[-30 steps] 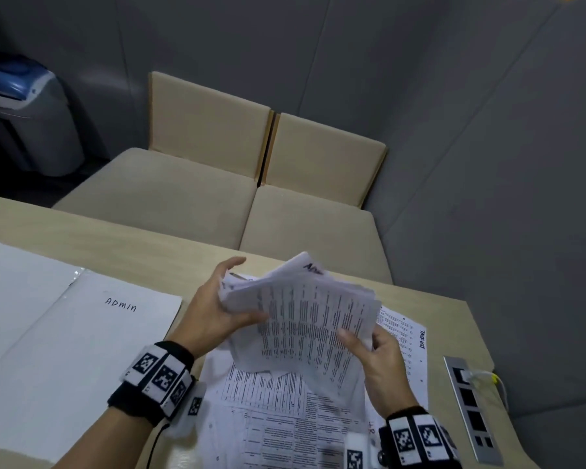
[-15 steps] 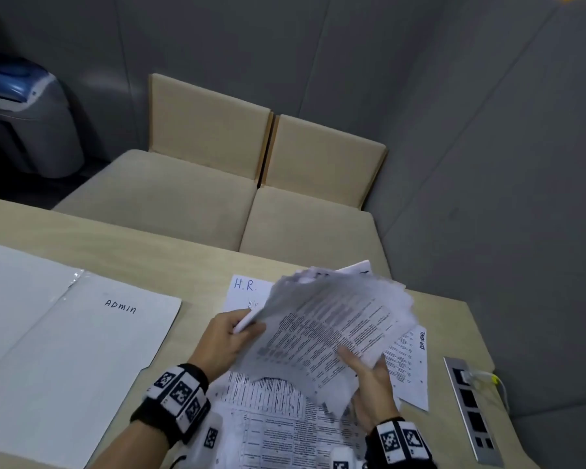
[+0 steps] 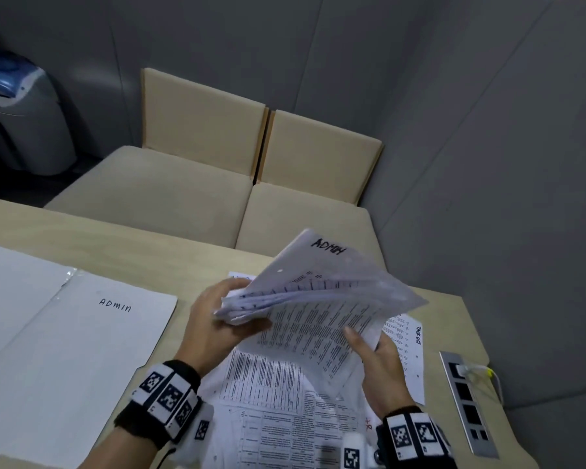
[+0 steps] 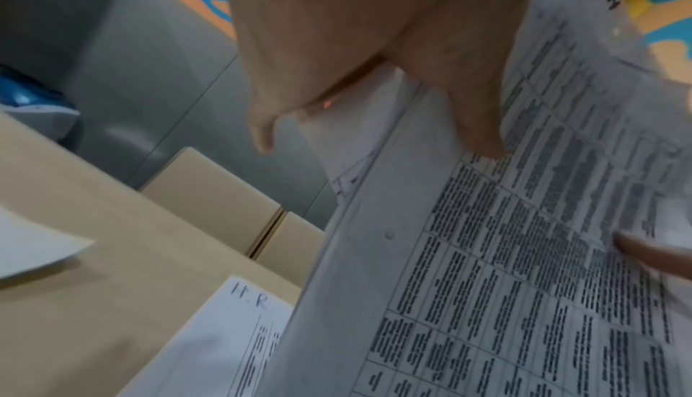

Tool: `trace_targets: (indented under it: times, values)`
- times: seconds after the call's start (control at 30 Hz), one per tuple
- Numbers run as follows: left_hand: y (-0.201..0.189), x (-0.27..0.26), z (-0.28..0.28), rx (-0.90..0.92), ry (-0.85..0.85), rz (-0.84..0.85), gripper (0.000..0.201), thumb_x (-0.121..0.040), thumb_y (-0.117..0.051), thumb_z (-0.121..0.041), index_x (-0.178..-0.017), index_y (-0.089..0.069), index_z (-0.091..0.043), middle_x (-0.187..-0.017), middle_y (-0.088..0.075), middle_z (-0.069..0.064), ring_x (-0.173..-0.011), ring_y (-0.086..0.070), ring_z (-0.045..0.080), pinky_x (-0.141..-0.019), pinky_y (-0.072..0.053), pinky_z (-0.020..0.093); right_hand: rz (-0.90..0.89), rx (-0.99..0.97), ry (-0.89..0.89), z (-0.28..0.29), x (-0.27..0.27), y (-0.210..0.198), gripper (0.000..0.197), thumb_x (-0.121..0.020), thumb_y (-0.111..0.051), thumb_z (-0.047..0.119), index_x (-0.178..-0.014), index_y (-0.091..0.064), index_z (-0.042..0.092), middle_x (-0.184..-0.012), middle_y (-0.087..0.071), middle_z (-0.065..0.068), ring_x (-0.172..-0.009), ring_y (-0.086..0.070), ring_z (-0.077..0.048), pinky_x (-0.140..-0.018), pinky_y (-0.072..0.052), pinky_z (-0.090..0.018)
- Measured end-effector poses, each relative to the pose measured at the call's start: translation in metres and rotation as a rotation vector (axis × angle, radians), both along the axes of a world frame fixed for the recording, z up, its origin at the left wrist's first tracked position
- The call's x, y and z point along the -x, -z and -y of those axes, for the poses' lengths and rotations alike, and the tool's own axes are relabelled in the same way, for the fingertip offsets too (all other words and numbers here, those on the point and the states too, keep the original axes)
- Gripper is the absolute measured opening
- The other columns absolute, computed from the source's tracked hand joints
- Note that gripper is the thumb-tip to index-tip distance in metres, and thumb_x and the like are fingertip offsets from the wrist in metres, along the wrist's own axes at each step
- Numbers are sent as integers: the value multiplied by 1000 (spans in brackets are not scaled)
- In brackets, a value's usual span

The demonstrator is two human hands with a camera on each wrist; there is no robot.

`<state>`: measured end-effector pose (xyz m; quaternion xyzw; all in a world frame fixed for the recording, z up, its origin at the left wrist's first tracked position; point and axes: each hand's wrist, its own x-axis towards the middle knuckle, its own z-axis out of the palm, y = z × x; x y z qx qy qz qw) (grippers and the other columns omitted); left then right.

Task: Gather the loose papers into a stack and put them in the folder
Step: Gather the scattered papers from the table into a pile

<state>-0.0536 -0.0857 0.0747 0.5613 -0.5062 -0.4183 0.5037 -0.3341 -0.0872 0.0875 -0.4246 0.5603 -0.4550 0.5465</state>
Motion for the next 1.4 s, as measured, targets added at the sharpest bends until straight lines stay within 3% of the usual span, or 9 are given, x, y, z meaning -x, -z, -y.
trace_targets:
  times: [0.13,0.23,0.47,0.63,0.8,1.0,1.2,1.3,1.4]
  values:
    - [-12,9,4,78,-93,-9,81,-49,-94,-48,-120,-56,-36,-122,-65,-12,-116,-61,9,-95,-52,33,-72,3,-10,1,-1,6,60,-72,-87,38,-122,-65,13,-121,-75,-7,-119,-67,-26,-101,-51,-43]
    - [-8,17,6,45,-87,-48,72,-54,-90,-41,-116,-58,-21,-110,-68,-10,-97,-64,-5,-76,-54,13,-66,-7,-7,-3,-9,10,44,-76,-82,16,-118,-68,16,-113,-79,-3,-109,-73,-21,-93,-56,-37]
    - [10,26,6,-30,4,-276,54,-67,-88,-29,-115,-66,-16,-107,-73,6,-96,-73,19,-79,-63,37,-88,-22,36,-3,-18,15,37,-79,-81,15,-115,-71,14,-109,-80,0,-102,-76,-17,-100,-54,-48]
    - [16,32,7,-119,7,-385,39,-72,-81,-29,-102,-75,-5,-98,-79,9,-94,-75,33,-74,-63,35,-89,-29,48,-8,-21,16,67,-64,-90,43,-122,-67,19,-115,-78,2,-110,-73,-19,-105,-51,-51]
    - [-4,43,-1,-82,-41,-477,30,-81,-71,-25,-97,-71,0,-91,-78,12,-77,-76,17,-64,-61,26,-104,93,147,-5,-26,0,33,-84,-77,24,-115,-67,21,-109,-77,0,-94,-74,-3,-95,-57,-37]
    - [15,43,-4,-91,-59,-357,46,-63,-87,-42,-92,-69,-11,-88,-76,8,-85,-74,25,-73,-62,34,-274,311,174,-5,-23,-23,79,-86,-76,18,-147,-30,40,-124,-60,17,-108,-64,10,-82,-56,-11]
    - [26,41,3,-117,-31,-349,44,-69,-86,-22,-107,-71,-6,-99,-77,11,-91,-75,25,-75,-63,34,-926,703,50,14,-20,-63,54,-99,-59,20,-151,-45,23,-143,-41,-2,-110,-34,36,-77,-34,12]
    - [28,45,3,-133,-65,-296,33,-73,-86,-20,-100,-73,-5,-93,-78,11,-83,-75,22,-76,-62,40,-1008,692,64,14,-11,-62,29,-99,-58,22,-127,-65,17,-135,-47,1,-109,-40,30,-82,-40,3]
    - [31,46,4,-136,-80,-303,35,-77,-81,-27,-90,-71,3,-90,-76,20,-82,-74,36,-75,-62,54,-785,524,234,5,-4,-45,30,-97,-61,29,-123,-56,14,-130,-50,5,-118,-56,-10,-94,-47,-22]
